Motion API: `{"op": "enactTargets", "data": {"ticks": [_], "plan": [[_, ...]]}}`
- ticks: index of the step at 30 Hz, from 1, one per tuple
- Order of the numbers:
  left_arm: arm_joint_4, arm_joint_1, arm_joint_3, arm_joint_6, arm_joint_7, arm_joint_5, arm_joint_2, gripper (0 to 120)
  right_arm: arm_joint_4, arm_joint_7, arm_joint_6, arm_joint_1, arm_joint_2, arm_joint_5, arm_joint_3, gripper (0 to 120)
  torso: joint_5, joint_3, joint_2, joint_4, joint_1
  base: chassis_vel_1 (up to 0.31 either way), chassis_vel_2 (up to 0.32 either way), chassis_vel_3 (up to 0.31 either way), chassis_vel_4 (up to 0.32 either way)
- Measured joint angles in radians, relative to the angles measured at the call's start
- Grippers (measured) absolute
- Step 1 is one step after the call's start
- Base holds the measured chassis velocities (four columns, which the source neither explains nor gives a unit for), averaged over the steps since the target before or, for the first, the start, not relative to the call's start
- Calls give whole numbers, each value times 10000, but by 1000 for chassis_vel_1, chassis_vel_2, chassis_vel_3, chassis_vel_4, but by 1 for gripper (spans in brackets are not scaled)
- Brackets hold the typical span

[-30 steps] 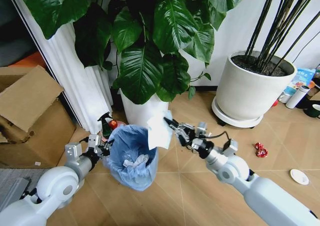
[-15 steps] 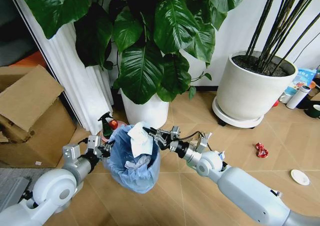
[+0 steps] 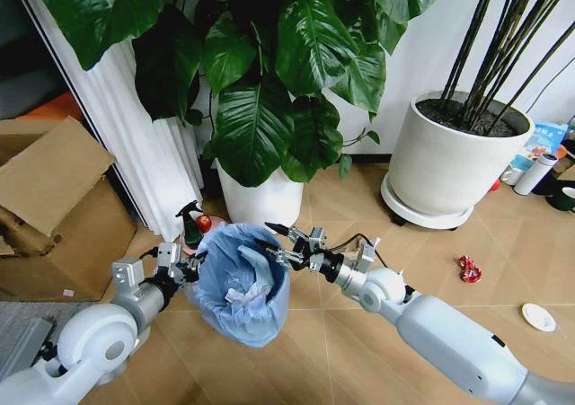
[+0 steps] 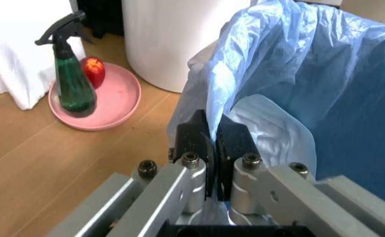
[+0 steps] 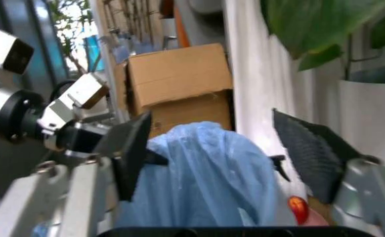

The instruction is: Pick up the trash bin and place the garbage on the floor into it.

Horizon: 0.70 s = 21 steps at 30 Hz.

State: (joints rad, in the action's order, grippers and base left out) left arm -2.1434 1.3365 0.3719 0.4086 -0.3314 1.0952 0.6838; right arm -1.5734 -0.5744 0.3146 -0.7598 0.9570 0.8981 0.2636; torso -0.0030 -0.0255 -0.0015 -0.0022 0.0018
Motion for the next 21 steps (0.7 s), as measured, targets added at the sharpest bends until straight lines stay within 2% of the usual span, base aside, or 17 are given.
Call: {"op": "enactTargets", "data": {"ticks": [2, 3, 5, 8, 15, 21], "plan": [[-10, 58, 24, 2, 0, -6, 28, 0, -77, 420, 0, -288, -46, 42, -230, 79, 0, 0, 0, 0, 0, 0, 0, 0, 0], [-10, 58, 24, 2, 0, -6, 28, 0, -77, 420, 0, -288, -46, 42, -230, 79, 0, 0, 0, 0, 0, 0, 0, 0, 0], [-55, 142, 81, 3, -1, -50, 102, 0, -209, 1076, 10, -772, -179, 86, -555, 90, 1, 1, 0, 1, 0, 0, 0, 0, 0], [-128, 206, 131, 3, 1, -91, 207, 0, -487, 1770, 39, -1510, -400, -57, -1189, 98, 2, 1, 1, 1, 0, 0, 0, 0, 0], [-187, 216, 161, 3, 4, -135, 269, 0, -680, 2185, 32, -2204, -554, -249, -1975, 100, 0, 1, 2, -2, 0, 0, 0, 0, 0], [-301, 227, 213, 2, 16, -254, 359, 0, -876, 3329, -218, -4424, -385, -915, -4476, 100, 2, 2, 2, -1, -1, 0, 0, 0, 0]]}}
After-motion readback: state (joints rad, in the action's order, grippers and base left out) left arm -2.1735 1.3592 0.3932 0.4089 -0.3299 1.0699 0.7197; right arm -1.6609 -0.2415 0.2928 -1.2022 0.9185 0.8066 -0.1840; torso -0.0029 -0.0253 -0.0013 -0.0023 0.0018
